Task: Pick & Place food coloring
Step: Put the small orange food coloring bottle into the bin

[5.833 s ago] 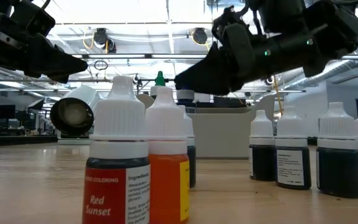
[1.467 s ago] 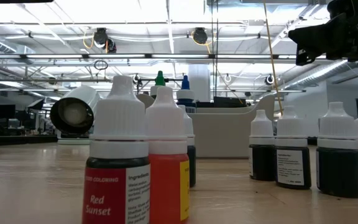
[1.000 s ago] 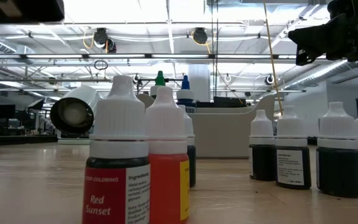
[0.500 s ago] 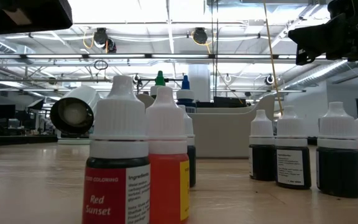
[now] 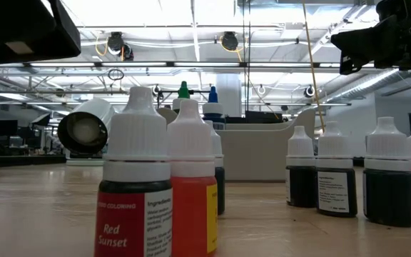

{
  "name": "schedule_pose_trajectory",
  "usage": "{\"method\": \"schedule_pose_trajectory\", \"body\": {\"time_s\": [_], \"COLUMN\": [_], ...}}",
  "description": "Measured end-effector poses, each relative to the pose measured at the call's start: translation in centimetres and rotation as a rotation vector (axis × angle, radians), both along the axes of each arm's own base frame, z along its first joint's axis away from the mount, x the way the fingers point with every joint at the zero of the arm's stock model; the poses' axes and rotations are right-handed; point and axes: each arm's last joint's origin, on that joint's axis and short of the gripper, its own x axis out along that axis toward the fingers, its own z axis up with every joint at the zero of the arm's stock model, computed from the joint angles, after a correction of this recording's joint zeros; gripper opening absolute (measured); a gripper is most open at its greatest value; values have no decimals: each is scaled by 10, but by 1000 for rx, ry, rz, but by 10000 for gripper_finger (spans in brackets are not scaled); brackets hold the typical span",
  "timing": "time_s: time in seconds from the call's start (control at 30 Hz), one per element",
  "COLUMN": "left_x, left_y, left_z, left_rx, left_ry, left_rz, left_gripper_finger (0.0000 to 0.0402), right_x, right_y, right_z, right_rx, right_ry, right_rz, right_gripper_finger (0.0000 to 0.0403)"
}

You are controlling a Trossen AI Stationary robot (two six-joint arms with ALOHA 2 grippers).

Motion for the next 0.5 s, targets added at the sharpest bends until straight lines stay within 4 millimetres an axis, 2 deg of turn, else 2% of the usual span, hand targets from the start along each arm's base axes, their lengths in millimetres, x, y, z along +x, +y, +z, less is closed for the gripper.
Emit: {"method": "schedule_pose_trajectory", "body": {"time_s": [0.4,0.5], "left_x": [0,0], "left_y": [1,1], "left_z": [0,0], "left_rx": [25,22], "left_ry": [-14,-12], "left_rz": [-2,-10], "left_gripper_finger": [224,211], "right_x": [0,0], "right_y": [0,0], "right_z": [0,0], "right_rx": [0,0], "right_ry": [0,0], "right_rz": [0,0], "right_gripper_finger": [0,0]}}
